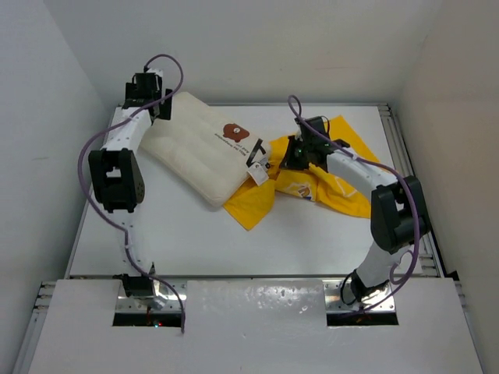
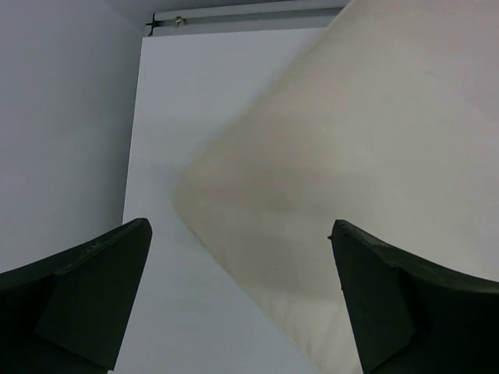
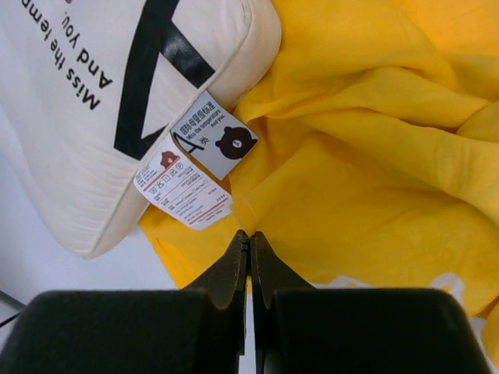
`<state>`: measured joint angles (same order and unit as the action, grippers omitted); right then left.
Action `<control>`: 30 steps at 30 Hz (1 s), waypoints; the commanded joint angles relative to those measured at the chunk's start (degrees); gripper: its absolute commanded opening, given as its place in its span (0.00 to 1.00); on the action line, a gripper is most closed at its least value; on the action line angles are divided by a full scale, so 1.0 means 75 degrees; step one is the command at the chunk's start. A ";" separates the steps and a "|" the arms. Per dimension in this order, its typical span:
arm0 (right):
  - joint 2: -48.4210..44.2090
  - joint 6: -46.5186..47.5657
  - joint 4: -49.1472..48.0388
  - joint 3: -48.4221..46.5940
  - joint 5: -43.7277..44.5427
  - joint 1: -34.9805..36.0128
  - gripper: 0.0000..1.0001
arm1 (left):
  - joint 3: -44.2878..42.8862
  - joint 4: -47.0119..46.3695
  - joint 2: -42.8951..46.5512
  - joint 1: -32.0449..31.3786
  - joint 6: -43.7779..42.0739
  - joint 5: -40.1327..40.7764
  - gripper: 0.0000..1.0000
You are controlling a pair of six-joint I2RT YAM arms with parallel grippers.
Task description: Put the pillow into the pillowcase
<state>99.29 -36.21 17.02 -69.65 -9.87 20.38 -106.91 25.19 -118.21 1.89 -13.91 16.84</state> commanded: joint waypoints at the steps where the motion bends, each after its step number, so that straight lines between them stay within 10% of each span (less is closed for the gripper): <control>1: -0.0008 0.0011 0.0110 -0.0229 0.0202 0.0153 0.00 | -0.1058 -0.1037 -0.0981 0.0356 -0.0370 0.0917 1.00; 6: 0.0145 0.0035 0.0345 -0.0230 0.0682 0.0435 0.00 | -0.3169 -0.0173 -0.3019 0.0837 -0.0863 -0.0612 1.00; 13: 0.0390 -0.0118 0.0274 -0.0381 0.0824 0.0388 0.00 | -0.2162 0.1042 -0.3574 0.1025 -0.0769 -0.3511 0.88; 16: 0.0566 -0.0013 0.0344 -0.0580 0.0777 0.0341 0.00 | -0.1404 0.0803 -0.3037 0.1189 -0.0758 -0.3711 0.35; 17: 0.0601 0.0034 0.0391 -0.0627 0.0765 0.0283 0.00 | -0.0995 0.0790 -0.2652 0.1189 -0.0886 -0.3385 0.00; 30: 0.0742 0.0152 0.0075 -0.0393 0.0309 -0.0104 0.00 | 0.2286 0.4126 0.2213 0.1880 -0.3020 -0.0957 0.00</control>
<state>104.47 -36.01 18.55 -71.55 -5.96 19.27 -93.51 45.80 -108.44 13.50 -30.96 2.59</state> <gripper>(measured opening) 0.002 0.015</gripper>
